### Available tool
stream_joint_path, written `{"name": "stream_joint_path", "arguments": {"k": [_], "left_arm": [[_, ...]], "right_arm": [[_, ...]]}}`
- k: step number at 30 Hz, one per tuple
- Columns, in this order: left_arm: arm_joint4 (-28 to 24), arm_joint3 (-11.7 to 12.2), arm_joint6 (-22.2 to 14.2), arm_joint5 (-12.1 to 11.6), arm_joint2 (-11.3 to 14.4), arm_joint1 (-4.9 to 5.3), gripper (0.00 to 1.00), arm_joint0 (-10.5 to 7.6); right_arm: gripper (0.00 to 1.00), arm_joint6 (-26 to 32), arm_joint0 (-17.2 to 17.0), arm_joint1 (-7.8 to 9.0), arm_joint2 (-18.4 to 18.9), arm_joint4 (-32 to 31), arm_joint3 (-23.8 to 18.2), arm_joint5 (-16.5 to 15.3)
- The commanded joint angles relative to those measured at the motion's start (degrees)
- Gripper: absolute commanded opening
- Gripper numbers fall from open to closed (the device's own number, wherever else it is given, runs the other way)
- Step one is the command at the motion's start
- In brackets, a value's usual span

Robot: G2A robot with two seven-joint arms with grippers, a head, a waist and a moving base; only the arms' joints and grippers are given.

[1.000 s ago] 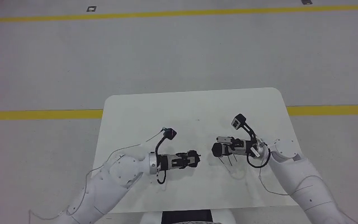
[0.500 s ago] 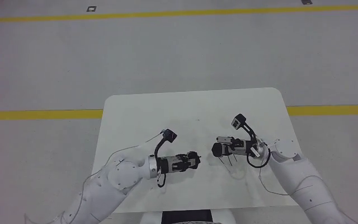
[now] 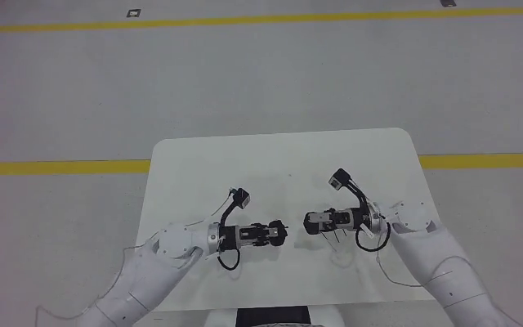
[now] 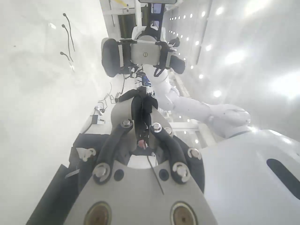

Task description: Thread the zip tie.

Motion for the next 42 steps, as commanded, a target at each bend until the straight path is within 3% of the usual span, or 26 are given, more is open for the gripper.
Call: {"name": "stream_joint_path", "arguments": {"k": [1,14,15,16,17,18,22,27,31,35,42], "left_arm": [[0.7,-0.1,-0.1,0.0,0.0,0.0,0.0,-0.22],[-0.3,-0.8,1.5,1.0,1.0,-0.19,0.0,-0.11],[-0.5,-0.8,1.5,1.0,0.9,-0.18,0.0,-0.12],[-0.5,-0.8,1.6,0.8,0.8,-0.15,0.0,-0.14],[-0.6,-0.8,1.7,0.7,0.8,-0.13,0.0,-0.1],[-0.7,-0.8,1.8,0.5,0.7,-0.11,0.0,-0.06],[-1.2,-0.8,2.4,0.1,0.3,0.0,0.0,0.24],[-1.5,-0.8,2.3,0.2,0.4,0.07,0.0,0.4],[-1.2,-0.9,2.6,0.1,0.4,0.11,0.0,0.41],[-1.3,-0.9,2.7,0.0,0.5,0.12,0.0,0.4],[-1.7,-0.8,2.4,0.0,1.1,0.03,0.0,0.02]], "right_arm": [[1.0,-0.1,0.0,0.01,0.1,0.2,0.0,0.0],[0.99,1.0,0.4,-0.9,-1.8,3.3,-0.7,0.0],[0.55,1.1,0.5,-1.03,-2.0,3.4,-0.7,0.0],[0.45,1.2,0.6,-1.19,-2.1,3.5,-0.6,0.0],[0.42,1.2,0.7,-1.31,-2.1,3.5,-0.4,0.0],[0.33,1.3,0.7,-1.41,-2.1,3.3,-0.3,0.0],[0.2,1.7,0.7,-1.79,-2.0,2.9,0.0,0.0],[0.16,2.4,0.5,-2.19,-1.5,2.3,0.0,0.0],[0.19,2.9,0.4,-2.52,-1.2,1.8,-0.1,0.0],[0.13,3.4,0.4,-2.85,-1.2,1.3,-0.1,0.0],[0.15,4.0,0.5,-3.44,-1.1,1.1,0.6,0.0]]}}
